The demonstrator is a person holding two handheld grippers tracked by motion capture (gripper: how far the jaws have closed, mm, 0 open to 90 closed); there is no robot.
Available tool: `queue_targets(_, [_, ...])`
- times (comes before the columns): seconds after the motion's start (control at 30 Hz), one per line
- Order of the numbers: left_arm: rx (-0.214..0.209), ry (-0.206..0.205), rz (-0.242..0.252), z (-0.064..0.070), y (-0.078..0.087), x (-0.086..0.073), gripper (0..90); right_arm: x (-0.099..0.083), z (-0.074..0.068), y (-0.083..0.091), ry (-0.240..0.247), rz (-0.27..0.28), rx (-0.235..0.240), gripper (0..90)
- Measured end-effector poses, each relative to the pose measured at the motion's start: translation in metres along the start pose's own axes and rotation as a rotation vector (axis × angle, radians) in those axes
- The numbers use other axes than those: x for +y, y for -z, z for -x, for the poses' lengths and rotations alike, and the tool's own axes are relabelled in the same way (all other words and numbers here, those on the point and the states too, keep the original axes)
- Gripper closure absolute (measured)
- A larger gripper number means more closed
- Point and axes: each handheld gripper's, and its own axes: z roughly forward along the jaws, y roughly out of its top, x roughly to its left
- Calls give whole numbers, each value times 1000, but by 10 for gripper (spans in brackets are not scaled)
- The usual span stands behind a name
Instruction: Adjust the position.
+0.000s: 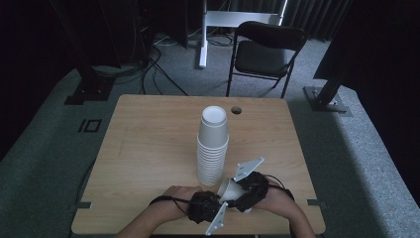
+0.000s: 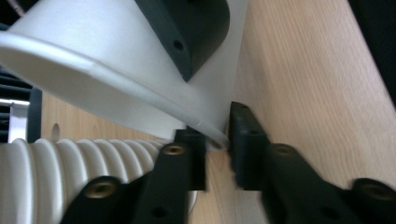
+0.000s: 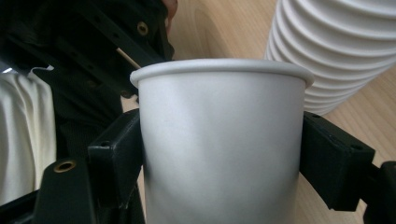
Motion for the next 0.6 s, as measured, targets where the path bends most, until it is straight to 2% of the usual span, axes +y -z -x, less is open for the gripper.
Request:
queue_targets(0.03, [-7, 10, -5, -1, 0, -2, 728, -1, 1, 1, -3, 6, -1, 215])
queue_targets(0.07, [-7, 10, -5, -1, 0, -2, 664, -1, 1, 1, -3, 6, -1, 215])
queue_targets(0.1, [0, 26, -8, -1, 0, -5, 629, -4, 4, 6, -12, 44, -3, 215])
queue_targets(0.13, [0, 53, -11, -1, 1, -9, 596, -5, 5, 8, -19, 52, -2, 215])
queue_targets(0.17, [5, 71, -11, -2, 1, -12, 590, -7, 6, 10, -19, 70, -18, 215])
queue_targets(0.2, [-3, 96, -8, -3, 2, -14, 588, -9, 8, 13, -28, 81, -6, 214])
queue_targets(0.27, [5, 133, 12, -4, 5, -18, 557, -12, 10, 17, -37, 110, -29, 214])
queue_targets(0.3, [5, 133, 12, -4, 5, -18, 532, -12, 10, 17, -37, 110, -29, 214])
queue_targets(0.33, [1, 172, 35, -5, 8, -22, 522, -16, 14, 23, -55, 152, -38, 214])
queue_targets(0.37, [10, 197, 53, -4, 9, -24, 503, -18, 15, 25, -63, 168, -30, 213])
queue_targets(0.4, [1, 225, 71, -3, 9, -26, 492, -19, 16, 28, -70, 185, -30, 213])
queue_targets(0.43, [1, 225, 71, -3, 9, -26, 492, -21, 18, 31, -79, 210, -64, 214])
queue_targets(0.47, [-3, 266, 97, -1, 11, -30, 492, -23, 19, 36, -92, 243, -73, 213])
queue_targets(0.6, [-43, 357, 129, 1, 13, -40, 479, -31, 25, 47, -147, 368, -172, 213])
